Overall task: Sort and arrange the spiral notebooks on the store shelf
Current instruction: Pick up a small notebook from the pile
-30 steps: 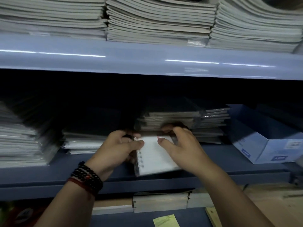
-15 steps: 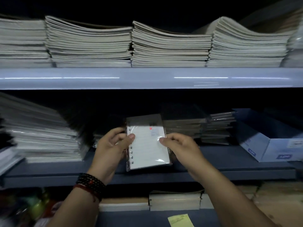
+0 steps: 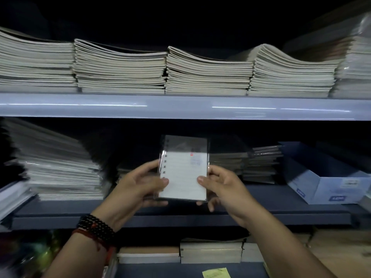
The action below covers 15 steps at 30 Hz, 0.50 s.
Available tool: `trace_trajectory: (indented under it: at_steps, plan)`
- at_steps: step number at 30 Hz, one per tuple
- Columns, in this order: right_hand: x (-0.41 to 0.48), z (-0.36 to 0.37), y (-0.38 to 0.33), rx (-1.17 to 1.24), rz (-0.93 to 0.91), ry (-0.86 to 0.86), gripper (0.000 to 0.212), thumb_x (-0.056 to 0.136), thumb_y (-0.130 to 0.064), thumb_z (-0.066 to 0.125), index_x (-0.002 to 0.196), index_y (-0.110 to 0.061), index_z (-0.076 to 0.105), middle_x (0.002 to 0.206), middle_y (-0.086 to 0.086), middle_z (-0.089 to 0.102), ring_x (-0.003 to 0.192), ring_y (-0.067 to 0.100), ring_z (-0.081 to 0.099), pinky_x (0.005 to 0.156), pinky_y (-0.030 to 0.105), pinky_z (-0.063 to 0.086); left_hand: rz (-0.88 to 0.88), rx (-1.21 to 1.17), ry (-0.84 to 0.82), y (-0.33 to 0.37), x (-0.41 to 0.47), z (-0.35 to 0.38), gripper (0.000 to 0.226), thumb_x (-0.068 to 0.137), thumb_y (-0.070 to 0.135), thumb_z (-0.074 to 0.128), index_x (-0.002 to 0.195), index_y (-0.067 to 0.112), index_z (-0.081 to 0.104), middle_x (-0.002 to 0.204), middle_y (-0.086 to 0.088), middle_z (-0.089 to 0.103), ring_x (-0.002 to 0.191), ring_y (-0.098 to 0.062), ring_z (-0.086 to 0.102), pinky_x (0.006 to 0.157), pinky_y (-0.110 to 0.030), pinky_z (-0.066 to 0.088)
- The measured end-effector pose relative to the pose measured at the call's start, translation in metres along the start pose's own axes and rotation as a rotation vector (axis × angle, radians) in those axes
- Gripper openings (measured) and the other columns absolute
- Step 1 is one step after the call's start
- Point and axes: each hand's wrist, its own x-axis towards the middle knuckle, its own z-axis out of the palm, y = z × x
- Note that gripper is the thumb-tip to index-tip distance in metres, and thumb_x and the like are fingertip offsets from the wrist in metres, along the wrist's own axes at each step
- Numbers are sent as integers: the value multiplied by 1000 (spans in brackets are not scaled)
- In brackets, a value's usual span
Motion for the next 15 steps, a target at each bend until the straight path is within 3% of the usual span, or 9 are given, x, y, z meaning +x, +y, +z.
trace_trajectory:
  at_steps: [3,6,9,15]
  plan:
    - [2,-9,2,4,-13,21,17,101,-14,56,117,-12,63,103,10,75,69,29,67,45,27,45,-58,7,-13,-3,1,2,48,77,0,76,123,10,68,104,-29,71,83,-37,72,67,-34,63]
    - [3,-18,3,54,-8,67,16,100,-15,58,115,-12,65,103,10,75,67,30,64,46,28,48,-12,-36,22,-9,8,10,46,75,-1,77,120,3,68,107,-34,67,86,-40,73,69,-30,62]
    - [5,-34,5,89,-9,189,15,97,-15,64,111,-10,68,97,9,75,63,28,63,50,30,52,68,-39,60,-14,15,31,34,73,3,79,108,6,76,107,-31,69,88,-38,73,71,-28,61]
    - [6,-74,-3,215,-86,494,17,91,-11,72,101,-1,61,88,17,73,54,26,54,43,28,44,188,-41,213,-10,40,103,19,79,-2,78,97,-2,73,88,-19,76,68,-27,74,63,-21,59]
